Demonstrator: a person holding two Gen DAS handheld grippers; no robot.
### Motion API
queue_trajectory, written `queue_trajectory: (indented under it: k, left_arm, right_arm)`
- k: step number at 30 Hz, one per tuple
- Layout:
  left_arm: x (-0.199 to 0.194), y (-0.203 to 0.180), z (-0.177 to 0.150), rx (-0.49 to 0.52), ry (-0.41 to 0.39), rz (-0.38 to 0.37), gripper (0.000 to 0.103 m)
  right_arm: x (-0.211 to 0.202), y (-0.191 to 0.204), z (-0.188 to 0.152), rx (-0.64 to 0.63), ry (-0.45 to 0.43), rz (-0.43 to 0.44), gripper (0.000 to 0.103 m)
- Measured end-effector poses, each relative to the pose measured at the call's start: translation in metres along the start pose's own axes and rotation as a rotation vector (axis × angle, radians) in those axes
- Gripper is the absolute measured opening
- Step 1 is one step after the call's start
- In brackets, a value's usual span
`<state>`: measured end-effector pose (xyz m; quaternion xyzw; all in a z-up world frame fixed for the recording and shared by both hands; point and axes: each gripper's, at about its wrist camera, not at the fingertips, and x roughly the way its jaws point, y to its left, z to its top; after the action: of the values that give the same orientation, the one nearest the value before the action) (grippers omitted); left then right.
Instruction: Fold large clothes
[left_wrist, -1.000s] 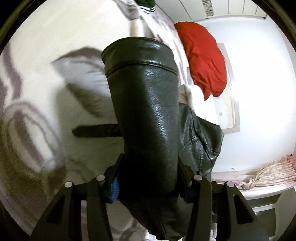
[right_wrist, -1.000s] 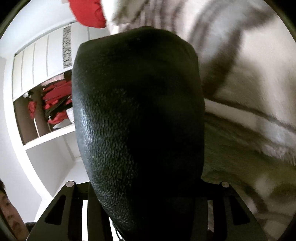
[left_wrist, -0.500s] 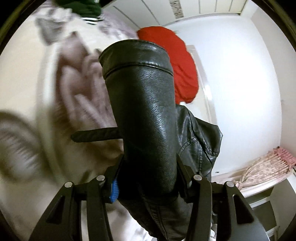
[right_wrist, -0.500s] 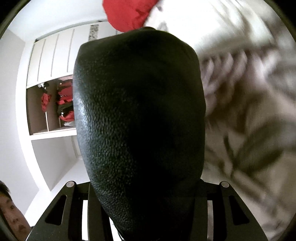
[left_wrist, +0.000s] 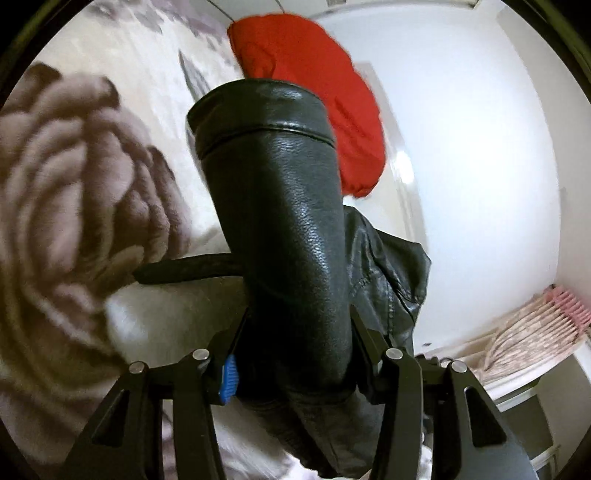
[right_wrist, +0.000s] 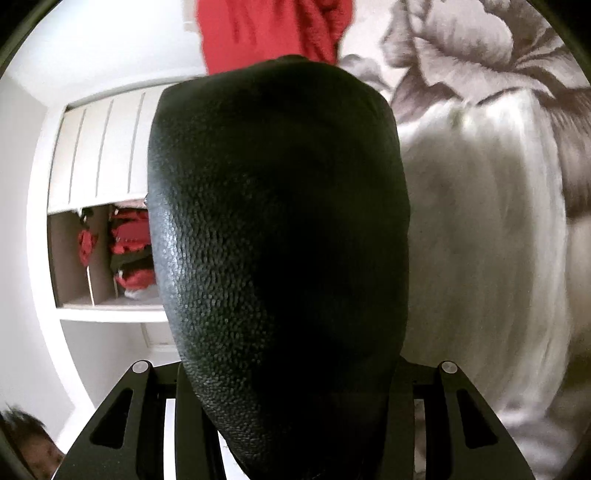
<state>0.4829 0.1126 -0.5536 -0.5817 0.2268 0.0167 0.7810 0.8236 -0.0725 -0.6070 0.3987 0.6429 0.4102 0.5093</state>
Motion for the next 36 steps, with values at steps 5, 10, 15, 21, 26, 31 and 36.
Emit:
queue_trajectory:
  k: [5, 10, 15, 21, 26, 31, 36]
  left_arm:
    - [0.038, 0.022, -0.008, 0.094, 0.089, 0.067, 0.045]
    - [0.037, 0.015, -0.003, 0.152, 0.161, 0.096, 0.047]
    - [0.027, 0.009, 0.009, 0.163, 0.250, 0.215, 0.054]
    - [-0.011, -0.036, 0.021, 0.410, 0.175, 0.364, 0.083]
    - [-0.027, -0.082, 0.023, 0.689, 0.162, 0.507, 0.102]
    - [-0.034, -0.124, 0.006, 0.870, 0.217, 0.628, 0.103]
    - [-0.062, -0.163, -0.010, 0.955, 0.215, 0.649, 0.103]
  right_arm:
    - [0.012, -0.056, 0.047, 0.098, 0.007, -0.073, 0.056]
    - [0.017, -0.041, 0.042, 0.087, 0.031, -0.178, 0.071]
    - [-0.004, -0.007, 0.014, -0.014, -0.030, -0.426, 0.083]
    - [-0.033, 0.035, -0.019, -0.133, -0.237, -0.792, 0.084]
    - [-0.019, 0.066, -0.124, -0.286, -0.351, -1.132, 0.088]
    - [-0.021, 0.086, -0.200, -0.294, -0.422, -1.216, 0.090]
    - [-0.028, 0.122, -0.258, -0.270, -0.469, -1.259, 0.090]
